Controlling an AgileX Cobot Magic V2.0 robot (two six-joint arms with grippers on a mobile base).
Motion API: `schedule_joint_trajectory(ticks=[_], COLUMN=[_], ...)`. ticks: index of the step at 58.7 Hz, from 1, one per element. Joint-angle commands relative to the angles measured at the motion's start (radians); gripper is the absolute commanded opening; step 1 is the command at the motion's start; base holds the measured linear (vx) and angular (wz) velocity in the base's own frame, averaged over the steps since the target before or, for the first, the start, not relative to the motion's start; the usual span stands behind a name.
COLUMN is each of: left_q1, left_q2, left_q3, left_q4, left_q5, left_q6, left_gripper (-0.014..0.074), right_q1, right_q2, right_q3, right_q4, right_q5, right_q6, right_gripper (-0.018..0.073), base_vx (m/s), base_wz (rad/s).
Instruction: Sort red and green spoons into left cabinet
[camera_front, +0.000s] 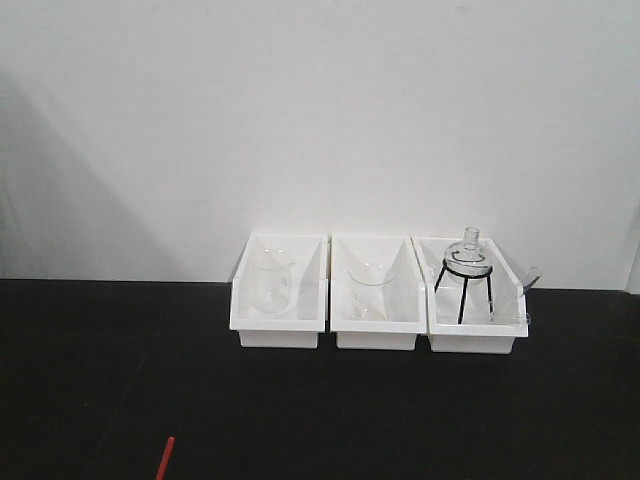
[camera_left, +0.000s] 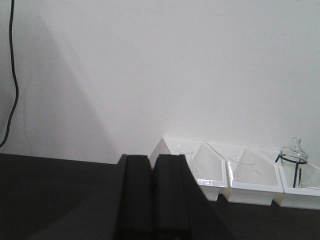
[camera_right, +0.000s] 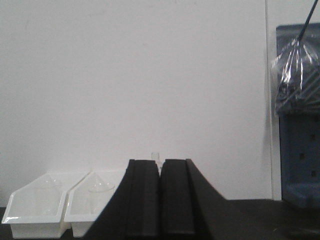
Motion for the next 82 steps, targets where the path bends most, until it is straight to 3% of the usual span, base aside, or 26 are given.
schedule_joint_trajectory(ticks=[1,14,24,37,47,56,75,82], left_q1=[-0.003,-0.003,-0.003,-0.003,-0.003,-0.003,-0.003,-0.003], left_q2=[0.069,0.413,0.645,0.790,0.839,0.849,0.849,0.849], left_q3=[-0.150,-0.403,-0.528,-0.558,-0.558,-0.558,-0.558,-0.558], left_q4=[0.036,0.054,0.054,0.054,0.054,0.054,0.054,0.054], left_q5=[0.025,0.067,0.058,0.011,-0.016,-0.021,-0.017,-0.017], left_q6=[0.019,0.037,0.037,0.037,0.037,0.037,0.037,0.037], left_gripper=[0.0003,0.0003,0.0003,0.0006,0.0050,0.0146,0.0512,0.0609], right_q1=[-0.001,-0.001,-0.001,-0.001,-0.001,-0.001,-0.001,-0.001], right_q2=[0.112,0.445,0.620,0.716,0.722,0.722,0.722,0.722], right_q3=[-0.157,-0.430,-0.525,-0.538,-0.538,-0.538,-0.538,-0.538], right_q4=[-0.042,-0.048,-0.029,0.010,0.070,0.072,0.072,0.069], right_q5=[0.024,0.079,0.079,0.082,0.091,0.095,0.113,0.113], right_q6=[-0.028,-0.055,-0.055,-0.054,-0.055,-0.055,-0.054,-0.055], right_gripper=[-0.0004,-0.0004,-0.0004,0.0004,0.0062,0.0194,0.0708,0.0728], base_vx=[0.00,0.00,0.00,0.00,0.00,0.00,0.00,0.00], base_wz=[0.00,0.00,0.00,0.00,0.00,0.00,0.00,0.00])
